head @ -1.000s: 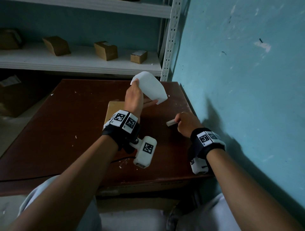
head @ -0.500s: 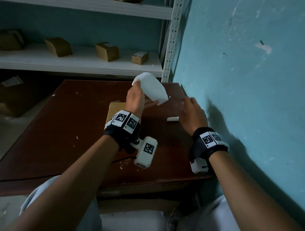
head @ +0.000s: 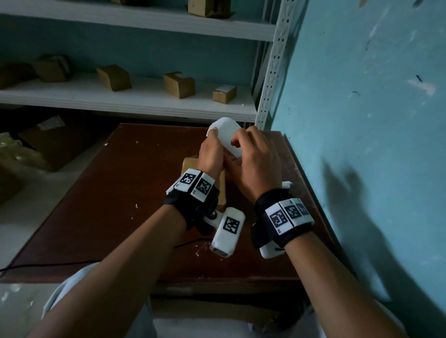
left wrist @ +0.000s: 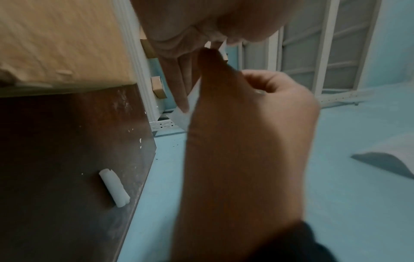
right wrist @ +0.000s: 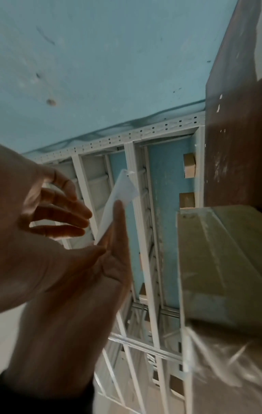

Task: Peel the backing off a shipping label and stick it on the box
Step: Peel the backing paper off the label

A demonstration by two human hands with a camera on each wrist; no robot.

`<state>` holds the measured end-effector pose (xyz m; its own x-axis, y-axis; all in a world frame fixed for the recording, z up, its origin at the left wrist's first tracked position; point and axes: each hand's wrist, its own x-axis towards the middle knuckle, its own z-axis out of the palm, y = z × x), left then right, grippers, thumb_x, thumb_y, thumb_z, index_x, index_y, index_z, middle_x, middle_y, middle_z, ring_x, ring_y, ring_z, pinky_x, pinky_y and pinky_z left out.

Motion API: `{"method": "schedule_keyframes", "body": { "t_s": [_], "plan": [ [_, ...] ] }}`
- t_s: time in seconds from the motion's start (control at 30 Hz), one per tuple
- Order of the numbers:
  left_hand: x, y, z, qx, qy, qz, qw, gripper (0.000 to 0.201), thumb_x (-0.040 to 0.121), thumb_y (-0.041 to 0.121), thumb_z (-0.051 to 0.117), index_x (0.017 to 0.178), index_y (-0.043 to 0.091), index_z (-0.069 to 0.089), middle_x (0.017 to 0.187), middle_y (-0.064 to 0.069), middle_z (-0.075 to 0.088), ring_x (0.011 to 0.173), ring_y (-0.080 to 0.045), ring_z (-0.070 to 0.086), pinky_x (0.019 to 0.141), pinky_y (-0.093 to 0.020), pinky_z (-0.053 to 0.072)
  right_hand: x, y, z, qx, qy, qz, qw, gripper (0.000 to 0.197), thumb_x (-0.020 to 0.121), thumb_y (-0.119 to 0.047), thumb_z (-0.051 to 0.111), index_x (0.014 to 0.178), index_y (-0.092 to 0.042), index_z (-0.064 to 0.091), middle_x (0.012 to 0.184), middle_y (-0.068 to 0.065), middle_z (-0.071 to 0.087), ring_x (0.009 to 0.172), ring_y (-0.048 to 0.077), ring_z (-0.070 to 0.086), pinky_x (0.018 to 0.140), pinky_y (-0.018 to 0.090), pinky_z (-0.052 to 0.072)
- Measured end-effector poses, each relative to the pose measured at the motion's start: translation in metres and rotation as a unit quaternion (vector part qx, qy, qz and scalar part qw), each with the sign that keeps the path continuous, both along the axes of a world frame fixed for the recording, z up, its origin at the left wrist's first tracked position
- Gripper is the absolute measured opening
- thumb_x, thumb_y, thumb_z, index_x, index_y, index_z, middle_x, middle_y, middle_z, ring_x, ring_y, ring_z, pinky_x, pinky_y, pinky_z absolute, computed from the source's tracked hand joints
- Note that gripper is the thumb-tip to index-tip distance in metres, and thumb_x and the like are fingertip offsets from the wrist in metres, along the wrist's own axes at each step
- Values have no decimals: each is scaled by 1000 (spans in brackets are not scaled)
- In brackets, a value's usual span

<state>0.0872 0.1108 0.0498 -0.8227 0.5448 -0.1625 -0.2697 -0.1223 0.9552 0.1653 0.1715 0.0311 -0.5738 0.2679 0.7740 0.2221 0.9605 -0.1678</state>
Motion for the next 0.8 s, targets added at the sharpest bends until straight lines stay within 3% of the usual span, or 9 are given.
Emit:
{"method": "schedule_keyframes", "body": {
  "t_s": [0.1,0.23,0.5,0.67,0.8],
  "plan": [
    [-9,-8,-1,23,-53,-2,998,47,101,39,29,127,9,54,98,-10,66,85,-20,64,67,-31,52,-13,-4,-5,25,-26,-9,999,29,91,-39,60,95,-11,59,95,7,58,84,26,57,71,43,49],
    [-16,-20,-5,21,-93,15,995,49,97,44,34,129,14,55,103,-12,60,79,-20,59,54,-26,48,-28,-7,-12,65,-29,-30,997,14,87,-24,68,91,-12,61,93,6,59,81,26,58,70,40,47],
    [-35,-40,-13,40,-113,23,993,45,100,36,31,127,10,56,79,-3,58,65,-15,55,48,-21,43,-55,-21,-22,114,-23,-10,993,8,84,-14,72,89,-12,66,90,5,63,75,26,60,67,33,44],
    [-44,-48,-13,59,-129,24,990,42,98,35,33,119,9,58,82,-6,57,66,-16,53,54,-23,43,-65,-28,-24,132,-27,-5,991,8,84,-13,69,91,-13,66,89,4,63,77,25,61,70,34,41],
    [-47,-46,-14,63,-142,25,987,37,96,38,36,110,12,59,92,-9,55,77,-19,52,63,-28,43,-68,-27,-27,137,-29,-5,990,11,82,-13,70,92,-14,67,88,3,65,77,24,62,70,34,40]
  ]
}}
